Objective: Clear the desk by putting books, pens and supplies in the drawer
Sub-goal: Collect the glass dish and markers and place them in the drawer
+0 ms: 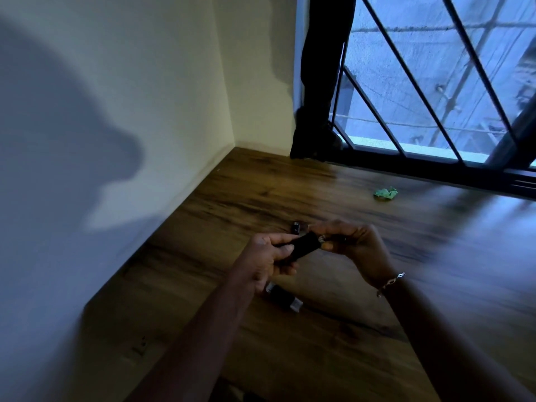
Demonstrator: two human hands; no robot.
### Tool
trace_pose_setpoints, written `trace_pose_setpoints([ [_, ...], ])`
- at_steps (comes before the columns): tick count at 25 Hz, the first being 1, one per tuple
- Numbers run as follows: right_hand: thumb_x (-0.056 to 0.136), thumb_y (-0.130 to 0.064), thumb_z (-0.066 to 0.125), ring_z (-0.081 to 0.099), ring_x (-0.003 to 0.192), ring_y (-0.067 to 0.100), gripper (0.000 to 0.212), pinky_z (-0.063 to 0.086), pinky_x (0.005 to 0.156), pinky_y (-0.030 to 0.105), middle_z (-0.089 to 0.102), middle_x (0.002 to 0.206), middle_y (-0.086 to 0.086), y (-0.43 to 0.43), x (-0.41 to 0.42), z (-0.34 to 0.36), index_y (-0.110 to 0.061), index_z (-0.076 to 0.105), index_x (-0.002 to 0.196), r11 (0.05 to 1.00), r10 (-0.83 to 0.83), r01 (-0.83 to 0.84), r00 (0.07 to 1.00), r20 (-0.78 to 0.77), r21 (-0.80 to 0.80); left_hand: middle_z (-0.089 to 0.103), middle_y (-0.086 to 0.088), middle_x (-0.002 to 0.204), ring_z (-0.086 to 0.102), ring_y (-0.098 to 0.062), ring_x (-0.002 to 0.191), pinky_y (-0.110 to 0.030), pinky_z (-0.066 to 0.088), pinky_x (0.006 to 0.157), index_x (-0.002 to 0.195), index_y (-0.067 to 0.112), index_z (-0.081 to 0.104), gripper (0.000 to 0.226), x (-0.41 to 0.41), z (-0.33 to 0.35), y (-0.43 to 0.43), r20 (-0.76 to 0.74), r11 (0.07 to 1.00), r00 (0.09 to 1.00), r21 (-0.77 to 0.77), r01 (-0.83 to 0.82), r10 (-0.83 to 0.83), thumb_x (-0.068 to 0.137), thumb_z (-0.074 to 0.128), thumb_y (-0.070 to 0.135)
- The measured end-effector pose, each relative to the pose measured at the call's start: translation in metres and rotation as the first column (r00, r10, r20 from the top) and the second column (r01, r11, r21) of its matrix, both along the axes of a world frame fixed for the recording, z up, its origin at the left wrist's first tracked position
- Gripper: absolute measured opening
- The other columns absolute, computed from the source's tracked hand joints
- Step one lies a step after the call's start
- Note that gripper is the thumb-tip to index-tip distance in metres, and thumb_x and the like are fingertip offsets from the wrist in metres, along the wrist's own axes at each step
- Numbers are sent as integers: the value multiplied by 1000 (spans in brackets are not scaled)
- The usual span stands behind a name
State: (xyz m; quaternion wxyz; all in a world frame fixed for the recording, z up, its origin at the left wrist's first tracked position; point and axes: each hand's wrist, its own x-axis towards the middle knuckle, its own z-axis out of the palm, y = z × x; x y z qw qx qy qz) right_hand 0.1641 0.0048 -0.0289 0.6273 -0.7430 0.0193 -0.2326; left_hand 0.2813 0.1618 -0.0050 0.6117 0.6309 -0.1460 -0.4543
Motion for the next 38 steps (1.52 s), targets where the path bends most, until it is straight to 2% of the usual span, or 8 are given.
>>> trace_pose_setpoints([
  [4, 73, -28, 65, 62, 105, 12, 29, 54, 84, 25, 67, 110, -11, 0, -3, -1, -37, 69, 100, 1000, 1, -1, 1000, 10, -32, 61, -12, 83, 60, -8, 47, -18, 46, 42, 116, -1, 58, 28, -1, -1, 1, 14, 999, 999, -18, 46, -46, 91, 45, -7],
  [8, 67, -49, 73, 62, 106, 14, 36, 54, 86, 31, 66, 112, -8, 5, -5, -4, -38, 68, 100, 998, 9, -8, 1000, -20, 69, 62, -13, 83, 60, -9, 47, -19, 47, 42, 103, 4, 63, 24, -1, -3, 2, 1, 999, 999, -34, 38, -38, 90, 46, -8],
  [10, 65, -54, 72, 64, 101, 11, 36, 55, 82, 28, 67, 107, -10, 7, -6, -3, -38, 69, 97, 996, 42, -38, 998, -44, 77, 63, -13, 84, 60, -9, 47, -19, 47, 42, 98, 8, 64, 25, -2, -3, 4, 12, 999, 999, -27, 47, -47, 91, 46, -8],
  [16, 61, -56, 72, 65, 97, 9, 40, 56, 77, 23, 69, 106, -10, 9, -9, -4, -38, 69, 96, 997, -6, 8, 1000, -25, 82, 64, -12, 83, 59, -8, 47, -18, 47, 41, 106, 4, 64, 26, 1, -5, 6, 68, 1000, 997, -7, 24, -24, 91, 46, -8],
  [20, 63, -60, 68, 64, 99, 8, 37, 55, 83, 25, 68, 105, -15, 10, -6, -4, -43, 68, 96, 1000, -24, 23, 999, -32, -17, 64, -12, 83, 60, -10, 50, -19, 48, 43, 101, 7, 65, 25, 0, -5, 7, 75, 999, 997, -3, 33, -33, 91, 47, -7],
  [24, 66, -58, 68, 64, 101, 9, 36, 53, 86, 26, 68, 105, -13, 10, -5, -5, -40, 68, 97, 999, -31, 30, 999, -9, -29, 64, -12, 87, 61, -10, 53, -19, 49, 45, 95, 14, 66, 26, 1, -4, 6, 84, 999, 996, -7, 39, -38, 91, 48, -5],
  [34, 67, -44, 72, 64, 101, 7, 32, 53, 85, 21, 69, 105, -13, 8, -7, -5, -36, 70, 98, 1000, -25, 25, 1000, -15, 13, 64, -13, 87, 62, -8, 52, -18, 48, 45, 104, 9, 64, 25, -1, -3, 7, 116, 998, 992, -10, 60, -59, 91, 47, -5],
  [38, 67, -55, 69, 63, 103, 10, 35, 53, 86, 24, 69, 108, -12, 8, -8, -6, -39, 69, 98, 1000, -27, 27, 1000, -15, -3, 64, -12, 88, 61, -8, 51, -17, 48, 45, 98, 12, 65, 26, -3, -2, 5, 129, 999, 990, -4, 53, -52, 91, 47, -5],
])
